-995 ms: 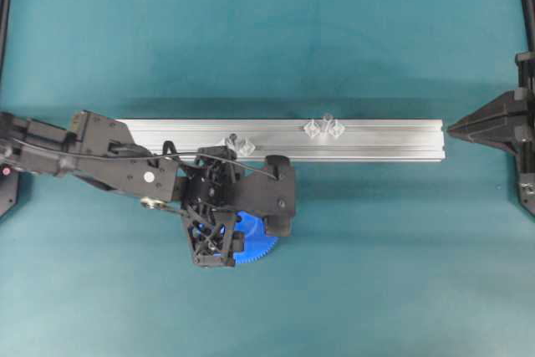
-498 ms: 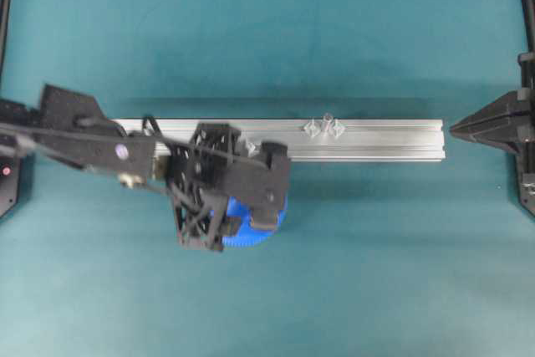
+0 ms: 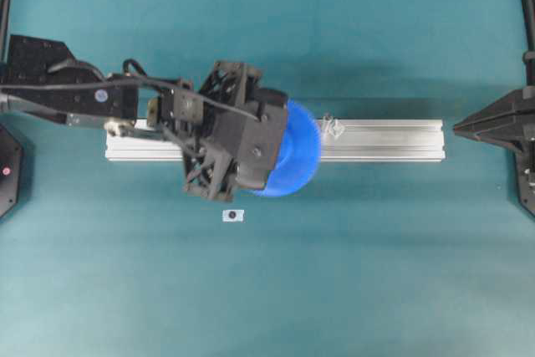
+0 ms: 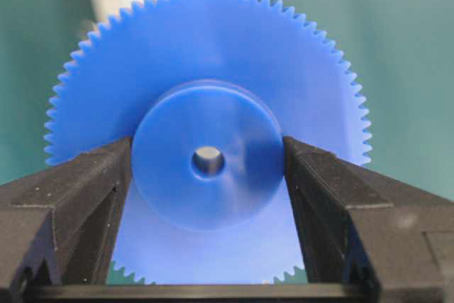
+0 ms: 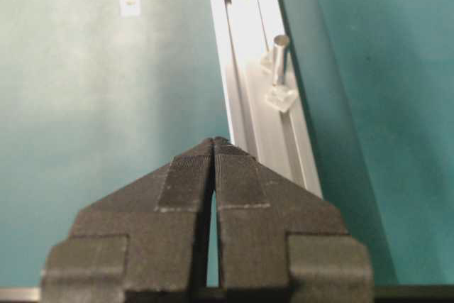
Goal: Find the location of the shaft and insert the large gear.
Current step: 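Lift the blue gear and carry it over the rail toward the right shaft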
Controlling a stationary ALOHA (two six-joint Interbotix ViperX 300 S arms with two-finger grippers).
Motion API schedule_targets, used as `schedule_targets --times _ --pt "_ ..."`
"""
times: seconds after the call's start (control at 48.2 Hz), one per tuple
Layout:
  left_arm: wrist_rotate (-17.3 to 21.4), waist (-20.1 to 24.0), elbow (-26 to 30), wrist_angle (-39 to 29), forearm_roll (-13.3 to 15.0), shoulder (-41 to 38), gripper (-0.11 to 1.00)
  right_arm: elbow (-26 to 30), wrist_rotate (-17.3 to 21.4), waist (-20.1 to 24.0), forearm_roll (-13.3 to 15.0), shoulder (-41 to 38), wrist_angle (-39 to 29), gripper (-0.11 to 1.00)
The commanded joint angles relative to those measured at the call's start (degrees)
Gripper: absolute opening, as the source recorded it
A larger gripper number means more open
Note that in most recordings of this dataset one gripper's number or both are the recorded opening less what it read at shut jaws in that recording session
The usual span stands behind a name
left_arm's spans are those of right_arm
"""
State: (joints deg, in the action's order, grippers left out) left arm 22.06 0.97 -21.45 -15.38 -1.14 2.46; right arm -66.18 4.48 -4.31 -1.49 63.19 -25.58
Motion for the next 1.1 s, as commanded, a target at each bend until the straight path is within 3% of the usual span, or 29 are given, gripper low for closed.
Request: schedule_targets --times 0.0,0.166,0.352,0.788,1.078 --pt "1.6 1.0 1.6 5.5 -0.2 0.3 0.71 0.6 0.4 -0.1 0.1 -0.1 0.3 0.02" --pt "2.5 2.4 1.8 13.2 -0.2 -2.5 0.71 0.7 0.4 -0.1 0.6 0.3 0.3 0.02" --pt "2.5 3.1 2.5 17.1 -0.2 -6.1 0.71 0.6 0.4 -0.1 0.6 0.7 0.3 0.02" --pt "2.9 4.7 6.6 16.4 -0.1 -13.9 0.71 0.6 0.4 -0.1 0.6 2.2 -1.1 0.02" --pt "2.8 5.1 11.1 8.3 -0.2 -16.8 0.71 0.4 0.4 -0.1 0.6 2.8 -1.1 0.02"
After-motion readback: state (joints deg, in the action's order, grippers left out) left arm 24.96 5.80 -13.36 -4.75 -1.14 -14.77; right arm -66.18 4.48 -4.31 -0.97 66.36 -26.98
